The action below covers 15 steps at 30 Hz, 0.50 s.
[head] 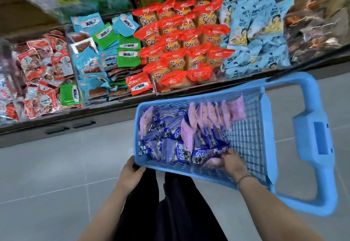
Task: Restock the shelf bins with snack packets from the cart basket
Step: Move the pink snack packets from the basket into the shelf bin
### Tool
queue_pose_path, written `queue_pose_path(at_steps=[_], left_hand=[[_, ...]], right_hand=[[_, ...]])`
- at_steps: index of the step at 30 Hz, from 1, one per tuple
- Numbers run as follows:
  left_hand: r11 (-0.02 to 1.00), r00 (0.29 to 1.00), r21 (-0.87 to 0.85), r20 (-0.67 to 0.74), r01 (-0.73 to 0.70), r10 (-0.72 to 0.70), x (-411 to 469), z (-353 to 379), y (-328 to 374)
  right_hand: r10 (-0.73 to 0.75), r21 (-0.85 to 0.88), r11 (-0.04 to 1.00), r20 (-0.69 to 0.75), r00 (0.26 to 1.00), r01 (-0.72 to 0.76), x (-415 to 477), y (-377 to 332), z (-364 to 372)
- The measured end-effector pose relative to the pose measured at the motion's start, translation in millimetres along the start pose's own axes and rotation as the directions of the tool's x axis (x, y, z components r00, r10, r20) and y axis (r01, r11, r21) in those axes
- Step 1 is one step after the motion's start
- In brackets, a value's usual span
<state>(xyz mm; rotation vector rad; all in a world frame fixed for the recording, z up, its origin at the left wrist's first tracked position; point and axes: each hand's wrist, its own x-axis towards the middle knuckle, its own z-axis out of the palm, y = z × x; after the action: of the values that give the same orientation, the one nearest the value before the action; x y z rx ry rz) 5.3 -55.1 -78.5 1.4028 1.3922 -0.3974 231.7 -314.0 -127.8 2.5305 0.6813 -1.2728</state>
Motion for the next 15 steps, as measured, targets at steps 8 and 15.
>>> queue_pose_path(at_steps=[8, 15], left_hand=[[0.972, 0.987, 0.193, -0.064, -0.133, 0.147, -12.3, -0.5, 29.1], [0.981, 0.973, -0.056, 0.128, -0.185, 0.191, -31.7, 16.4, 80.1]], right_hand=[[-0.046, 0.718, 0.684, -0.132, 0.990, 0.127, -32.1, -21.2, -27.4], [-0.170, 0.948, 0.300, -0.056, 0.984, 0.106, -43.0, -81.3, -66.3]])
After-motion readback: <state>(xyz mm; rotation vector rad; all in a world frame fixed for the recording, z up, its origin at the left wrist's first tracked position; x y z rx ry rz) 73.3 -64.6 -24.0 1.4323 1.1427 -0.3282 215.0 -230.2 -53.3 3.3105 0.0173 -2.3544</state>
